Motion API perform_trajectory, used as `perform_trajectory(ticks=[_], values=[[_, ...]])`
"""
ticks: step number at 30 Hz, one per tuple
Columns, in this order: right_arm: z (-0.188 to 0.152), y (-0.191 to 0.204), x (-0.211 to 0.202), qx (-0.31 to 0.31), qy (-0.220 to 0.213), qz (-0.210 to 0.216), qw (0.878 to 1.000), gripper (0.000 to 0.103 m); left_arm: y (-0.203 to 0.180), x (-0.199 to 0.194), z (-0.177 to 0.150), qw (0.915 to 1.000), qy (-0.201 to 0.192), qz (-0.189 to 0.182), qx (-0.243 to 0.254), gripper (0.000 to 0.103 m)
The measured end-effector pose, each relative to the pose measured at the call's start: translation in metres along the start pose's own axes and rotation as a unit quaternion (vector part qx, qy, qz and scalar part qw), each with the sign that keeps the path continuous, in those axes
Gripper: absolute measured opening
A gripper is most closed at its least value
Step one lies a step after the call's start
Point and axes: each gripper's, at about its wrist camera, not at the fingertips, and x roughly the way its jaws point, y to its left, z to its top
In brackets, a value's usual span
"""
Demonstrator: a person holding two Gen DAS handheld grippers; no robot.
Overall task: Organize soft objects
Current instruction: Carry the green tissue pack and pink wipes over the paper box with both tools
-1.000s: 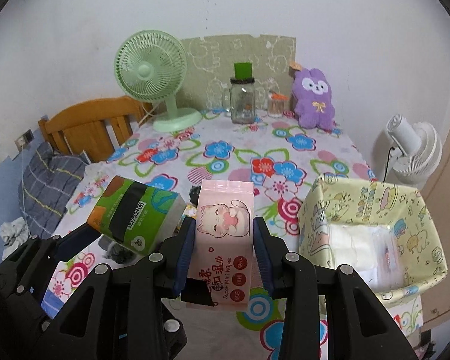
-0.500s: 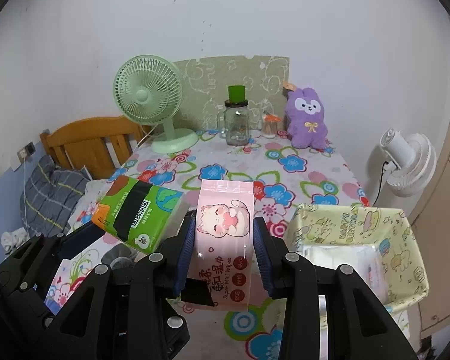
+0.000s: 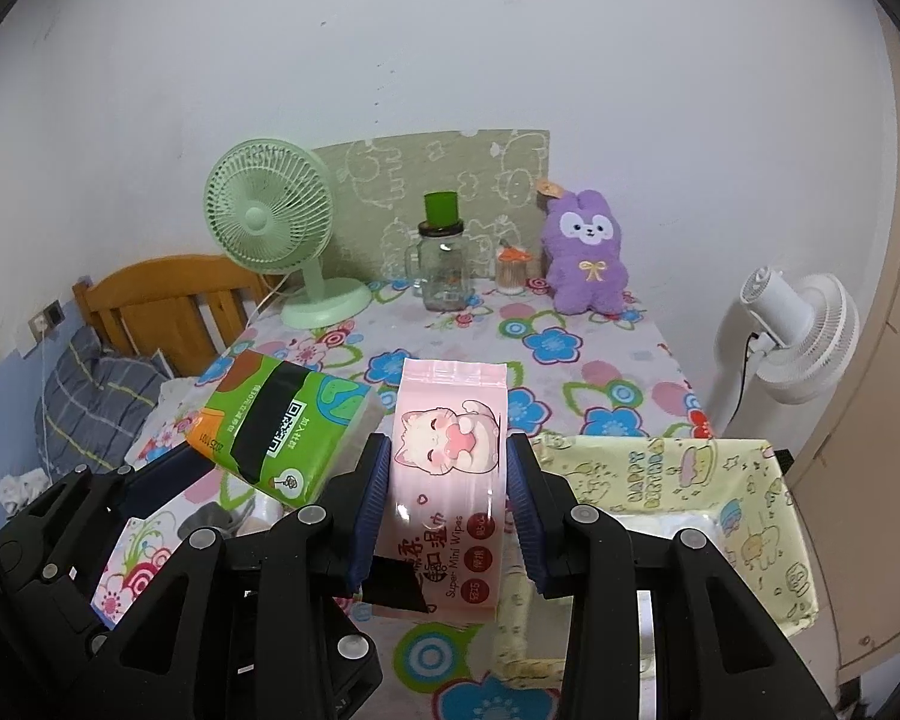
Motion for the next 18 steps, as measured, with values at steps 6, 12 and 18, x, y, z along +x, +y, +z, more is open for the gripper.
perform_trajectory(ticks=[6, 12, 18], values=[[0.000, -0.019, -0.001, 0.008, -0.002, -0.002, 1.000, 0.042, -0.020, 0.004, 0.004, 0.9999, 0.001, -0.002, 0.010, 0.072], [0.001, -0.040, -0.003, 0.018, -0.002, -0.012, 1.000, 0.042, -0.039, 0.010, 0.007, 0.9997, 0.002, -0.016, 0.020, 0.072], [-0.001, -0.062, -0.006, 0.031, -0.003, -0.031, 0.999, 0.042, -0.060, 0.015, 0.010, 0.9988, 0.004, -0.034, 0.034, 0.072]])
